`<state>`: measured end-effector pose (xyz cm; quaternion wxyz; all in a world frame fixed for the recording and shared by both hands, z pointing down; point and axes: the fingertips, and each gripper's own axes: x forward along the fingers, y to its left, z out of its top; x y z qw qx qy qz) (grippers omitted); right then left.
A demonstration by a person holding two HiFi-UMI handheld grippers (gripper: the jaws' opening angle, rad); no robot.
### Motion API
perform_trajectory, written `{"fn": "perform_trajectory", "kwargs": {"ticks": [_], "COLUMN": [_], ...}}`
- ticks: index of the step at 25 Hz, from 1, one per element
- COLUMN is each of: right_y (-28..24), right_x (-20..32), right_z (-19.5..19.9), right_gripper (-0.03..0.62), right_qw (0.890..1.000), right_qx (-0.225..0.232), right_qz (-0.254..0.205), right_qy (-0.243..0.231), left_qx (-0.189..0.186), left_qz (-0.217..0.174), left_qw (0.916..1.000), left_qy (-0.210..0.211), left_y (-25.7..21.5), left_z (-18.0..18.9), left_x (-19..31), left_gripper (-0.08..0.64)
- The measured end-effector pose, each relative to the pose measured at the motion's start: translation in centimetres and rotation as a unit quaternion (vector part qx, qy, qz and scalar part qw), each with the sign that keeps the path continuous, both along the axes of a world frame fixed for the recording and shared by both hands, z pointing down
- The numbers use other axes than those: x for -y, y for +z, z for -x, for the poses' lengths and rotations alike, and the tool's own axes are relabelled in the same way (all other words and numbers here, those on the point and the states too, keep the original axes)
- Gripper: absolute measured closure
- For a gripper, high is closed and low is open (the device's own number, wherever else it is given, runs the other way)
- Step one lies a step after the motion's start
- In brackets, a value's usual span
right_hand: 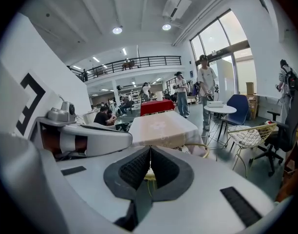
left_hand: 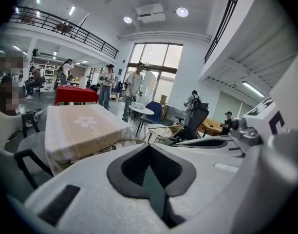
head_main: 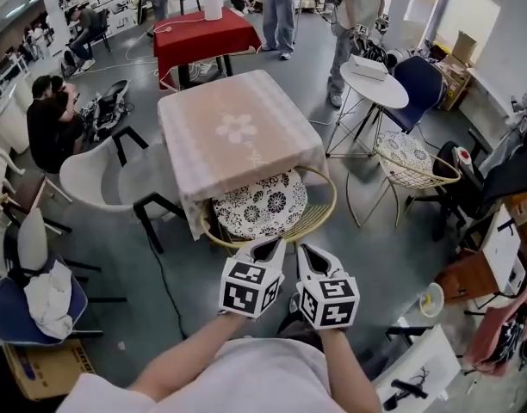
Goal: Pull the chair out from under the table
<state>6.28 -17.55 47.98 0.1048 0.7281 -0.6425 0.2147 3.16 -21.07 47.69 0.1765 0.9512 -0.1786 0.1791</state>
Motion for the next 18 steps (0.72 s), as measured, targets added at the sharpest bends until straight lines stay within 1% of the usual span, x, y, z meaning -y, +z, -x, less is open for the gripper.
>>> {"fn": "perform_trajectory", "kwargs": {"ticks": [5,9,18], "right_y": [0.8,1.5,3.4], "right_x": [3.5,5.4,8.4], "right_z": [-3.1,-4.8,-6.3], "right_gripper": [0.591,0.589,0.590], "right_qw": [0.999,0.997,0.988], "right_qx": [0.008,0.009,0.010], "right_qz": [0.014,0.027,0.043], "right_qy": [-0.034,-0.065,-0.147], "left_qx": [0.009,0.018,0.029], "left_qz": [0.013,0.023,0.034], "left_qw": [0.9994,0.9981,0.9908], "left_qy": [-0.032,-0.055,-0.127], "left_y": [1.0,1.8,3.3], "left_z": [-2.8,-4.3,-6.0], "left_x": [3.1,4.8,7.3], "left_gripper": [0.555,0.555,0.555]}}
